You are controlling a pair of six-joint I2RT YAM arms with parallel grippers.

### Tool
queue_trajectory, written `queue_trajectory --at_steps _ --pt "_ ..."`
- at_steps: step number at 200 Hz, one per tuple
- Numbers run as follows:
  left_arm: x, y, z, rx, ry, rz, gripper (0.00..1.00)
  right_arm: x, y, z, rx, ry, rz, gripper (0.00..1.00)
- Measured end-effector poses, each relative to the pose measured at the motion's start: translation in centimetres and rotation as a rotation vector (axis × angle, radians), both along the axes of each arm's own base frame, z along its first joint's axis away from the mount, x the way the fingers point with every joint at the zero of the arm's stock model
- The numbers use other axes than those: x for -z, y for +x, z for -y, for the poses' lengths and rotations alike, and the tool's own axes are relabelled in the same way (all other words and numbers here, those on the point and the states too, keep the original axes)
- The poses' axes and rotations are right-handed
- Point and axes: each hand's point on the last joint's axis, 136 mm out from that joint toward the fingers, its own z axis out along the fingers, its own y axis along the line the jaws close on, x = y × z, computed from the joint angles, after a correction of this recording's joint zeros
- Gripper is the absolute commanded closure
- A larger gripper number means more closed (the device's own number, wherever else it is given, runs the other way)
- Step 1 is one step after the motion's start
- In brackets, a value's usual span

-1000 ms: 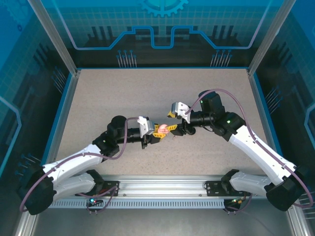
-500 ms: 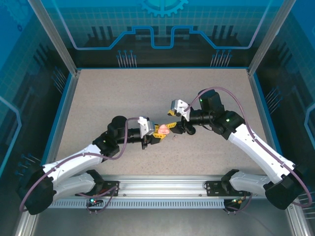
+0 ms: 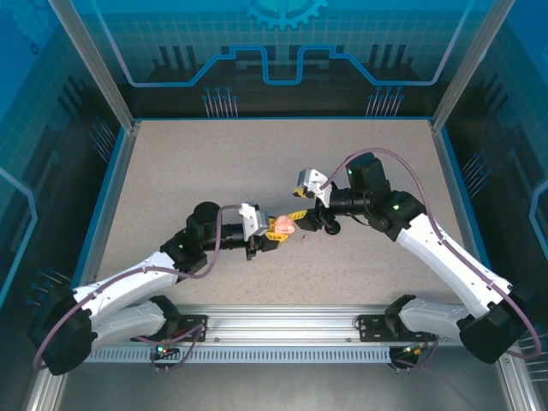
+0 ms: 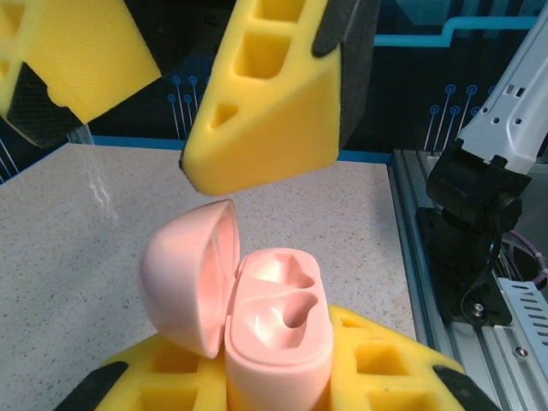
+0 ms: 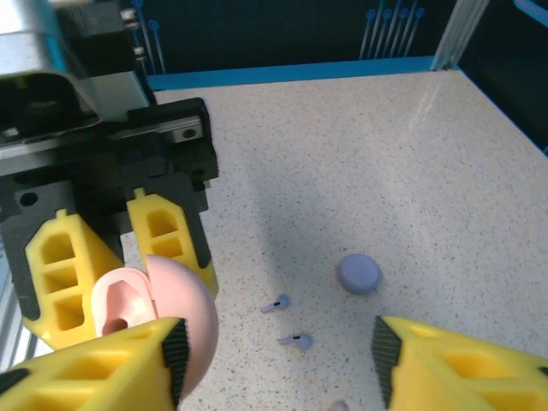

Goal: Insert the wireless bluetooth earbuds into the charging case

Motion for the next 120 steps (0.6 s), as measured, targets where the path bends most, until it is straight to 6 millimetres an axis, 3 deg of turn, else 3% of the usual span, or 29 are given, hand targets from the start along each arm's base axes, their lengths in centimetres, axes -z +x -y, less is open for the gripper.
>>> queue_trajectory --at_steps 18,47,70,91,106,120 --pt "-0.2 0.1 -0.1 -0.012 -0.003 0.007 0.96 -0.8 0.4 0.9 0.063 0.010 0.008 0.01" --pt "0.0 0.0 -0.7 -0.036 -0.009 0.018 0.98 -2.5 1.5 3.5 0.255 0.039 -0.008 0.00" --pt "0.6 -0.3 -1.3 -0.059 -0.007 0.021 0.98 -2.7 2.5 5.8 0.421 0.073 -0.070 0.00" --pt "0.6 -0.5 -2.0 -0.082 -0.013 0.034 0.98 -0.1 3.0 7.1 0.556 0.082 -0.188 0.00" --pt "0.2 -0.6 -2.4 -0.097 -0.025 0.053 0.99 3.0 3.4 7.8 0.657 0.062 -0.307 0.01" --pt "-0.4 -0.8 -2.7 -0.109 -0.036 0.069 0.99 5.9 3.6 8.2 0.744 0.021 -0.416 0.07"
